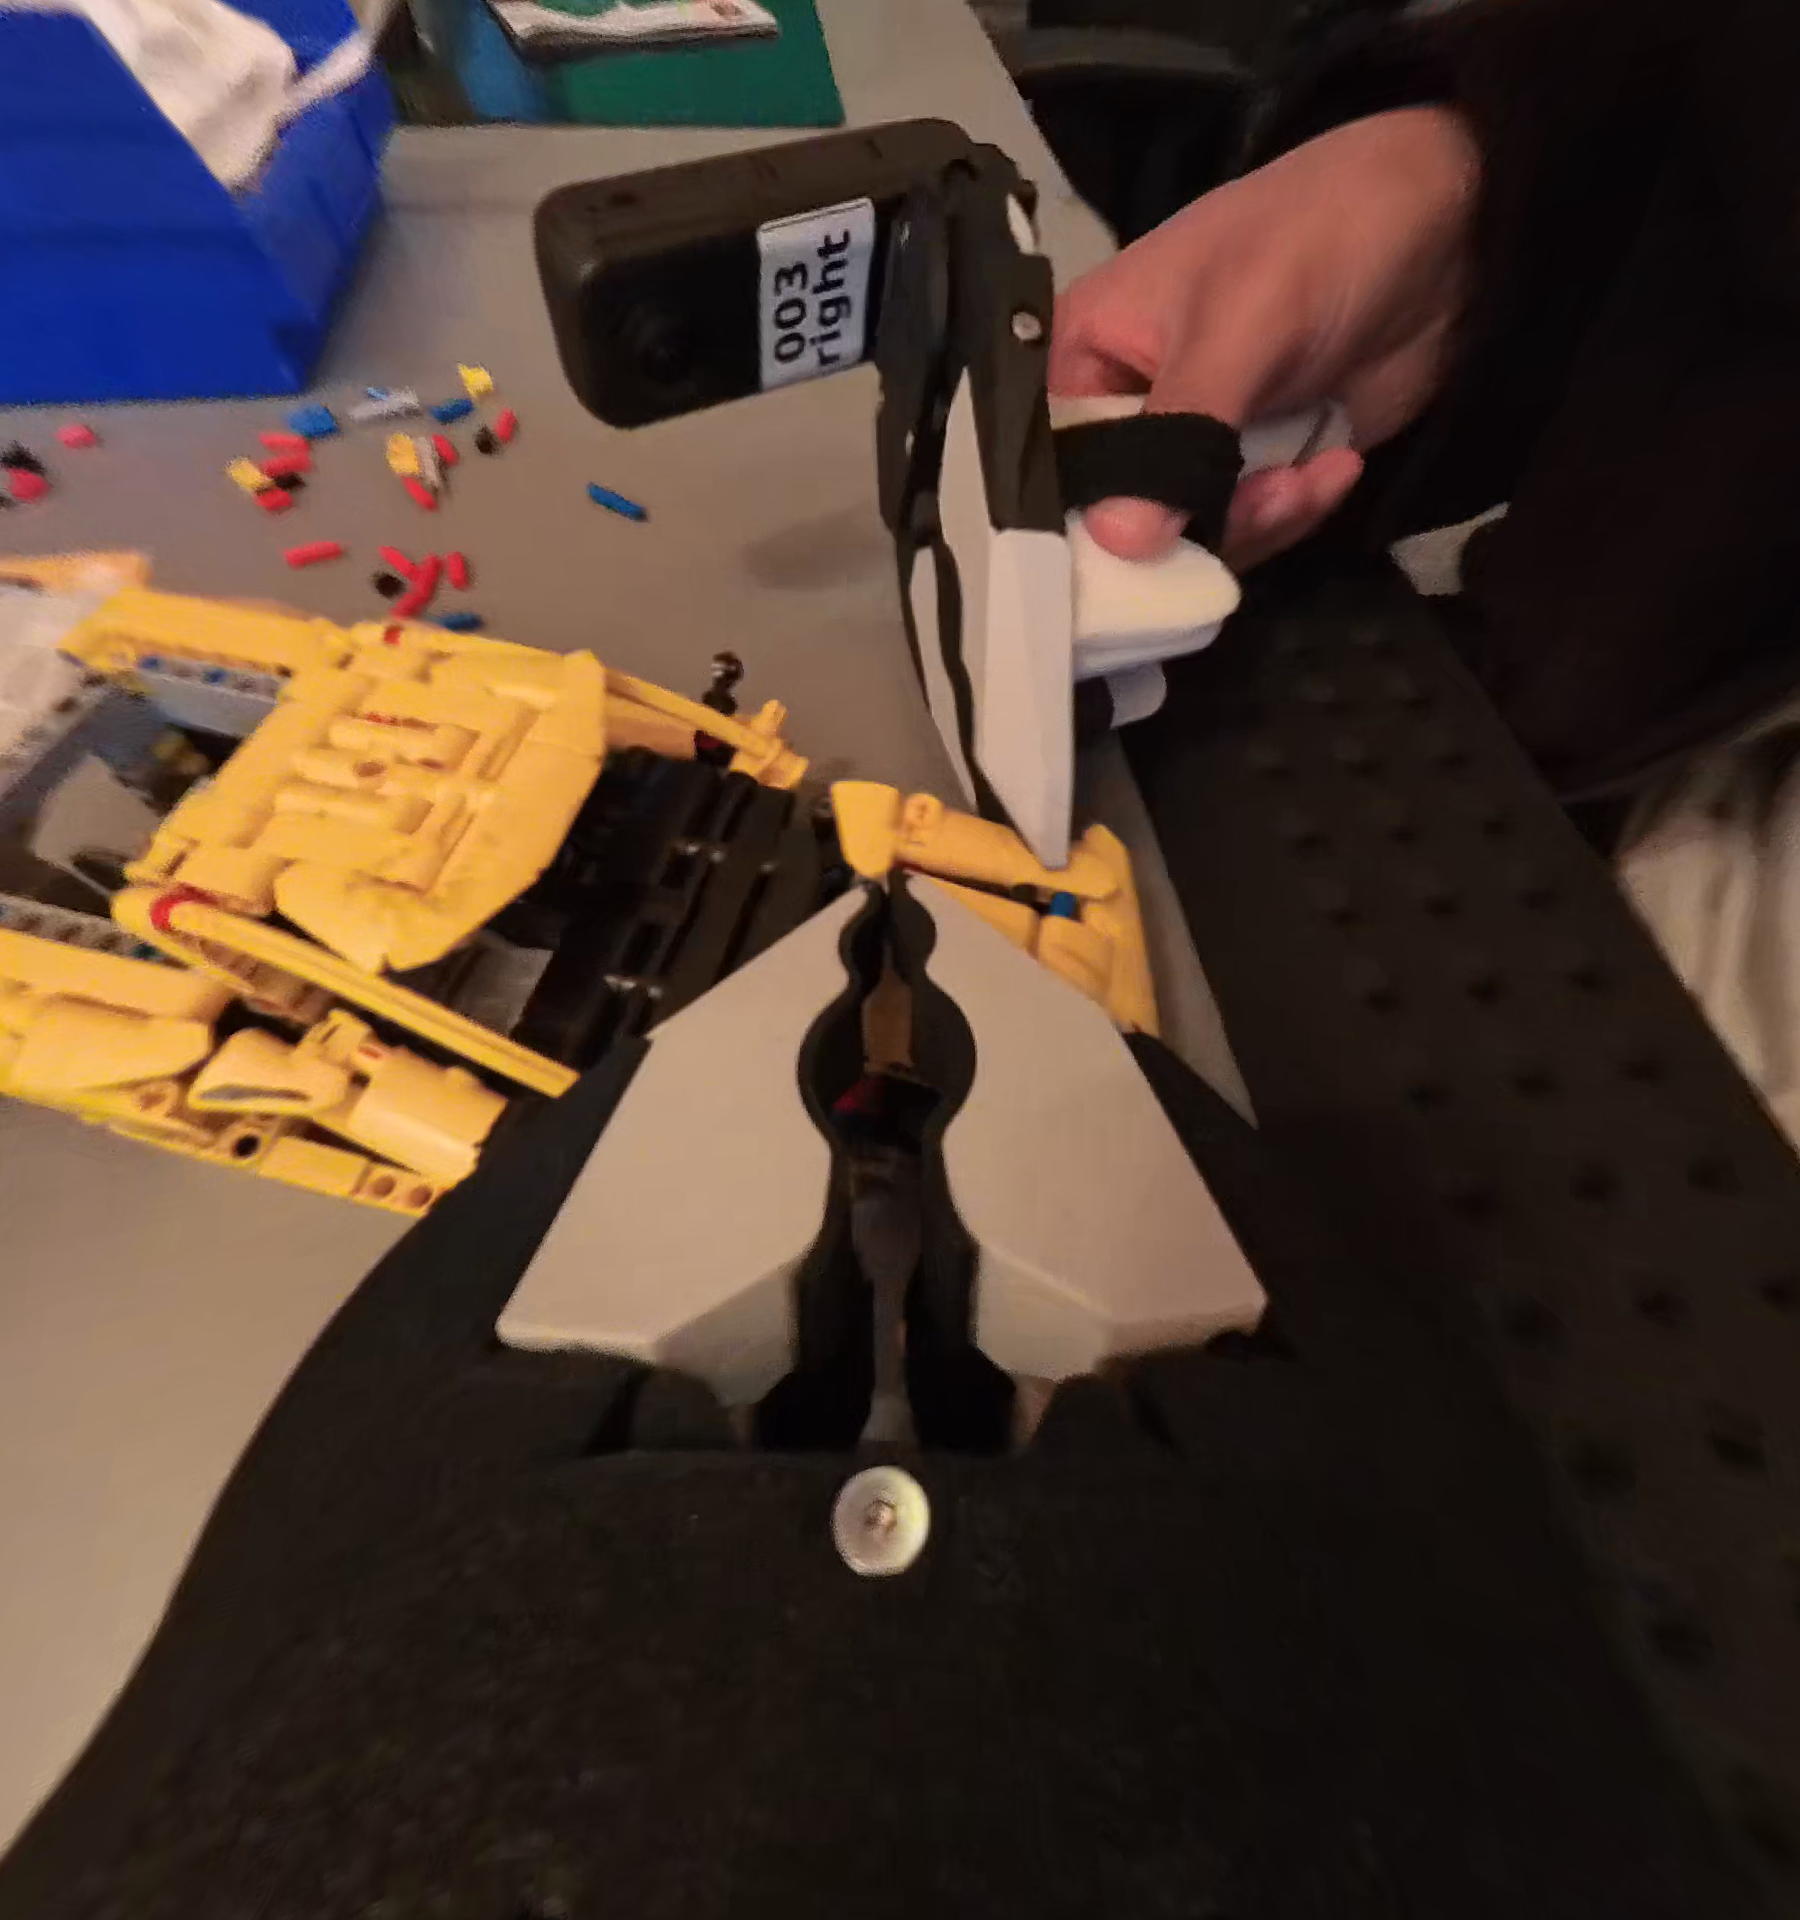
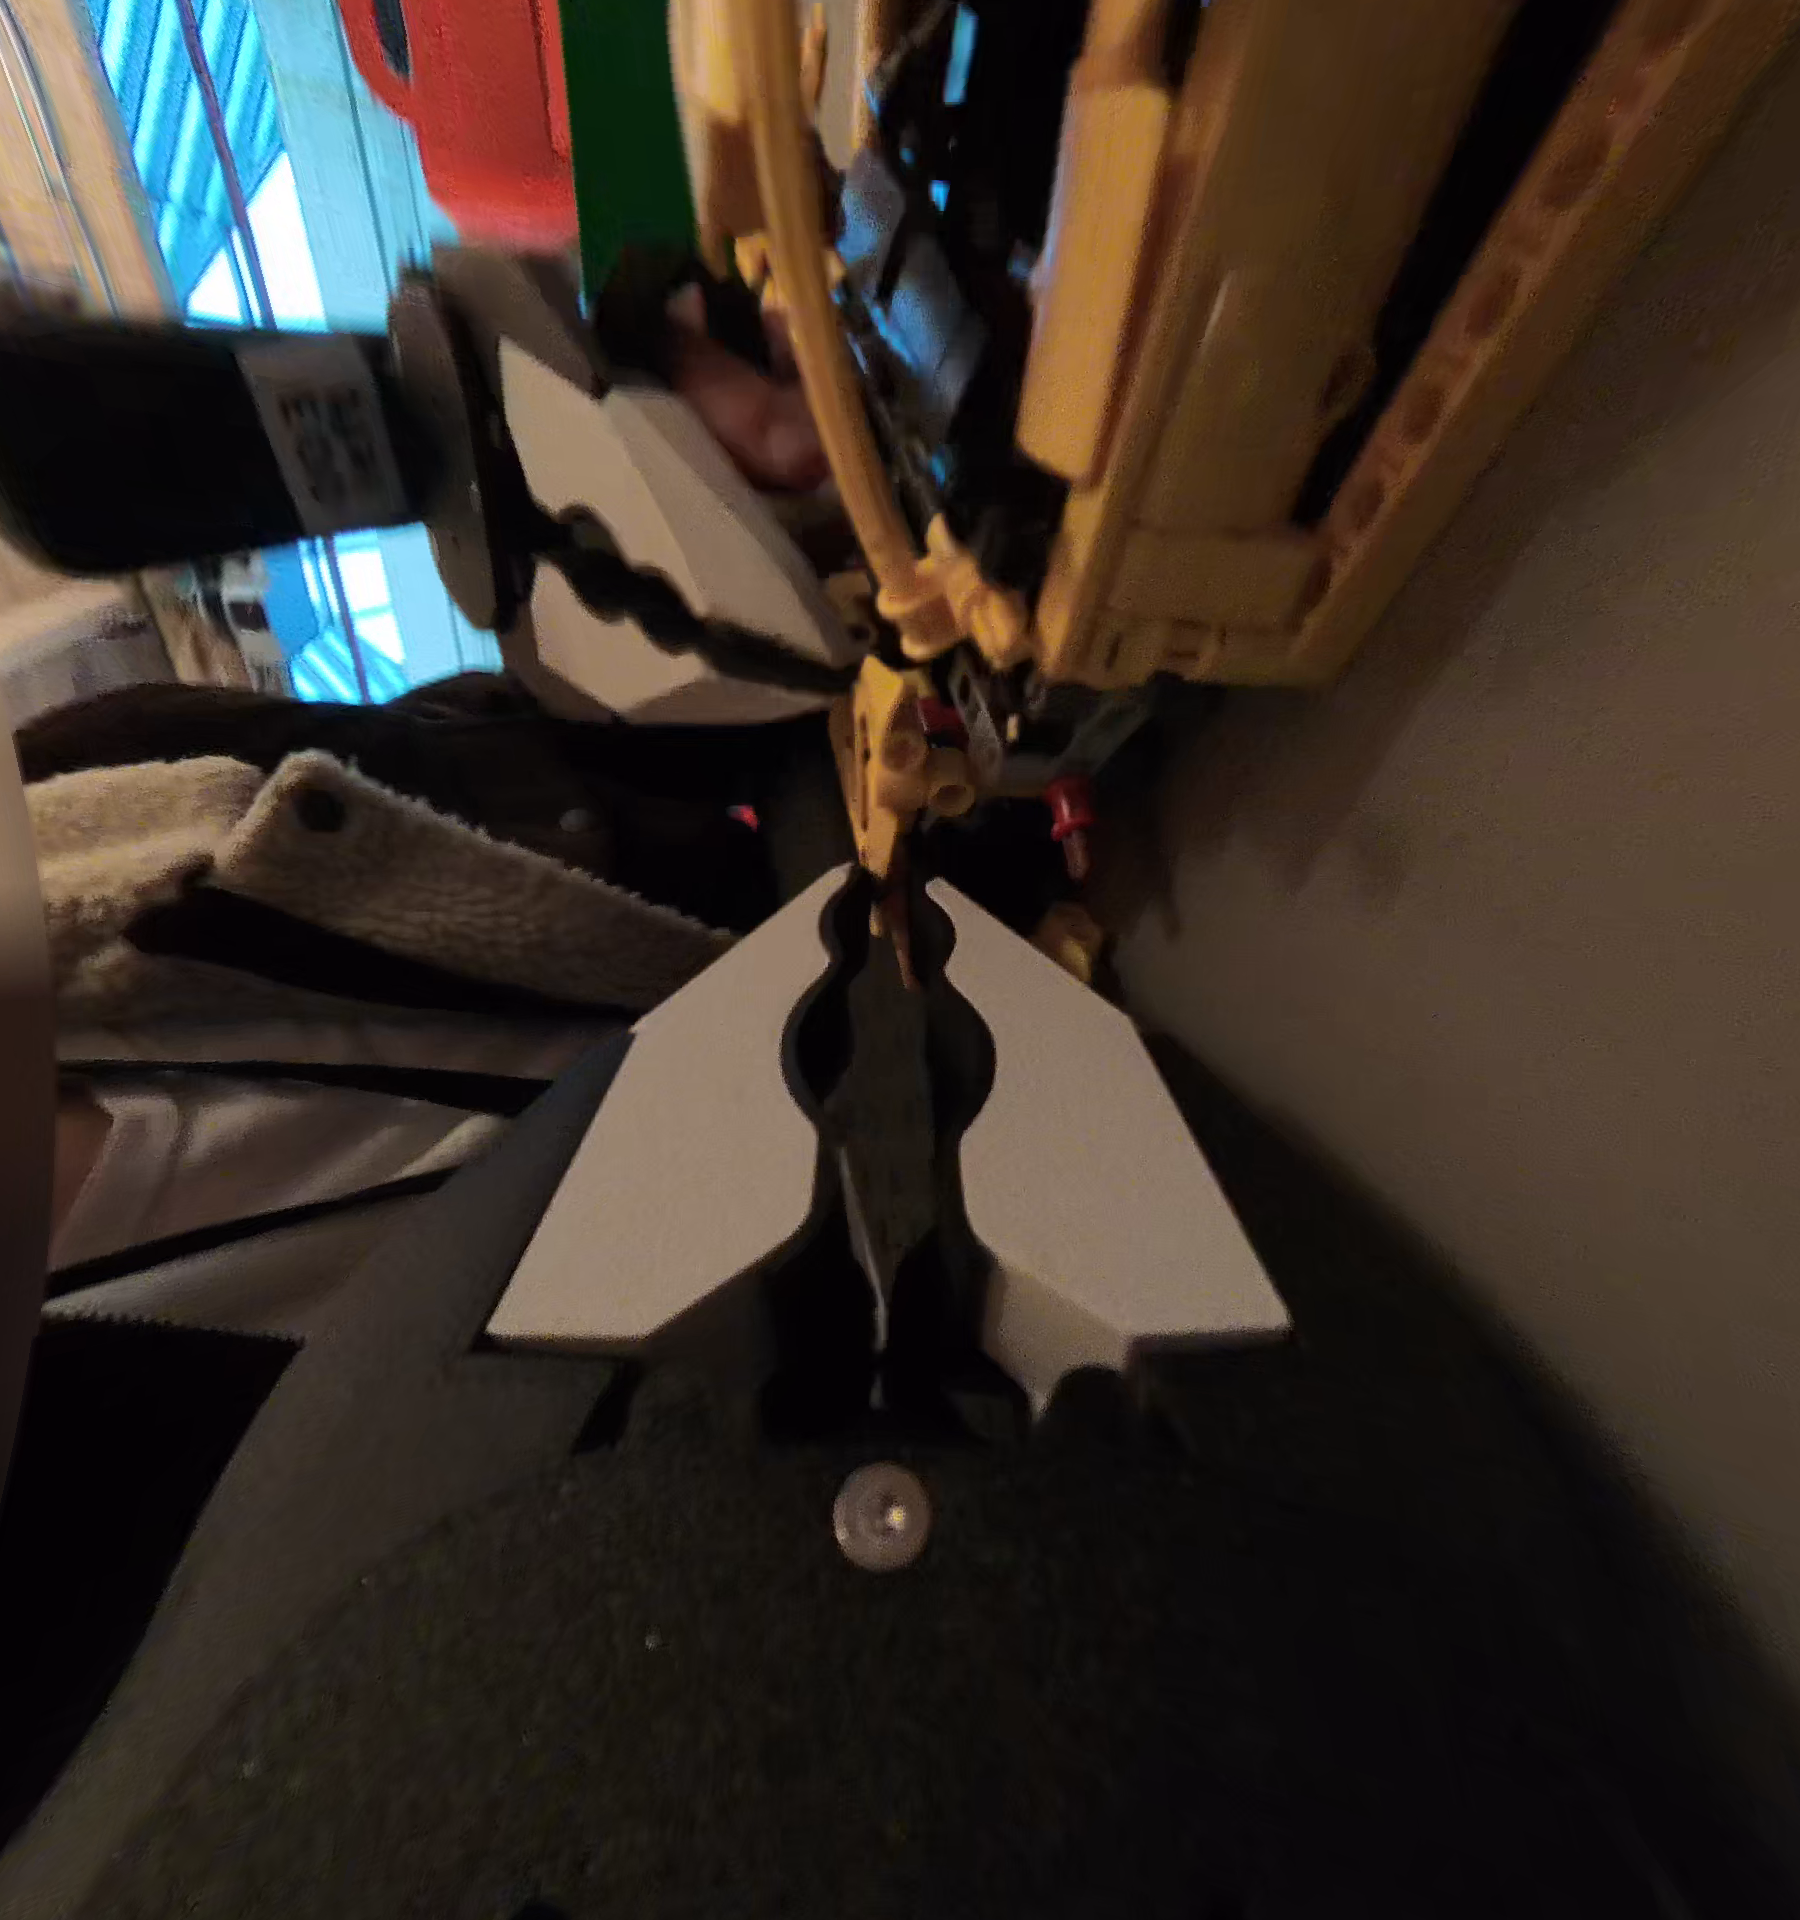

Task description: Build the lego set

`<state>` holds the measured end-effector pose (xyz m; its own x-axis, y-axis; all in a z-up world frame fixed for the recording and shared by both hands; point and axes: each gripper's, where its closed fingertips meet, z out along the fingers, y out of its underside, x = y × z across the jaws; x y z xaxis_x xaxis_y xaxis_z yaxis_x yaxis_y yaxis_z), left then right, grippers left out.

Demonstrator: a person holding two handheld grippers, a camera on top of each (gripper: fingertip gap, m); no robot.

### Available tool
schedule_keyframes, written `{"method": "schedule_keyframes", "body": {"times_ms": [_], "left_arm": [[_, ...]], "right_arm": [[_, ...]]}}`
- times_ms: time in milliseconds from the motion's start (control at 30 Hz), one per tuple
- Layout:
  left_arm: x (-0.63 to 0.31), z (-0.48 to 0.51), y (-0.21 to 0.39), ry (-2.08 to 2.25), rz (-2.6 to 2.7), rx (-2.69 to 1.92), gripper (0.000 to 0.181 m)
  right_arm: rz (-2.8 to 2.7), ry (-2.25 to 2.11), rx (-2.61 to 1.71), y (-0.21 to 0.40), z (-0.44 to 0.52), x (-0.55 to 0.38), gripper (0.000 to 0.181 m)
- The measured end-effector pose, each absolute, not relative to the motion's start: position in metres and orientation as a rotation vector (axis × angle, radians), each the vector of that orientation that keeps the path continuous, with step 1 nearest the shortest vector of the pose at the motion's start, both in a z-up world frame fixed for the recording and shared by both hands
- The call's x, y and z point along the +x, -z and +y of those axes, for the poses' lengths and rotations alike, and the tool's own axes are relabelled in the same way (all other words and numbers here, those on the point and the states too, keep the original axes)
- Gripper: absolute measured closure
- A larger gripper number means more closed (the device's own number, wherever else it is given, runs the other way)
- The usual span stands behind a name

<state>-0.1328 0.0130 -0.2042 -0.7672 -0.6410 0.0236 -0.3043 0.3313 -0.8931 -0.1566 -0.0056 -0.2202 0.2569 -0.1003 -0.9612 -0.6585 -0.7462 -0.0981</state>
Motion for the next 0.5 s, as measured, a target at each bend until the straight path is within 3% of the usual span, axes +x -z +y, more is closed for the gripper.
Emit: {"method": "schedule_keyframes", "body": {"times_ms": [100,167,200,267,500], "left_arm": [[-0.143,0.007,0.204,1.436,2.297,-0.766,0.180],[-0.144,0.010,0.203,1.466,2.319,-0.754,0.164],[-0.143,0.012,0.200,1.484,2.323,-0.778,0.142],[-0.152,0.007,0.199,1.545,2.380,-0.735,0.131],[-0.149,0.004,0.216,1.390,2.405,-0.621,0.130]], "right_arm": [[0.738,-1.534,-1.990,0.218,-0.006,-0.152,0.176],[0.740,-1.524,-1.993,0.218,-0.007,-0.151,0.175],[0.750,-1.521,-1.985,0.218,-0.008,-0.149,0.176],[0.777,-1.529,-1.964,0.218,-0.010,-0.147,0.176],[0.795,-1.554,-1.949,0.219,-0.010,-0.147,0.175]]}}
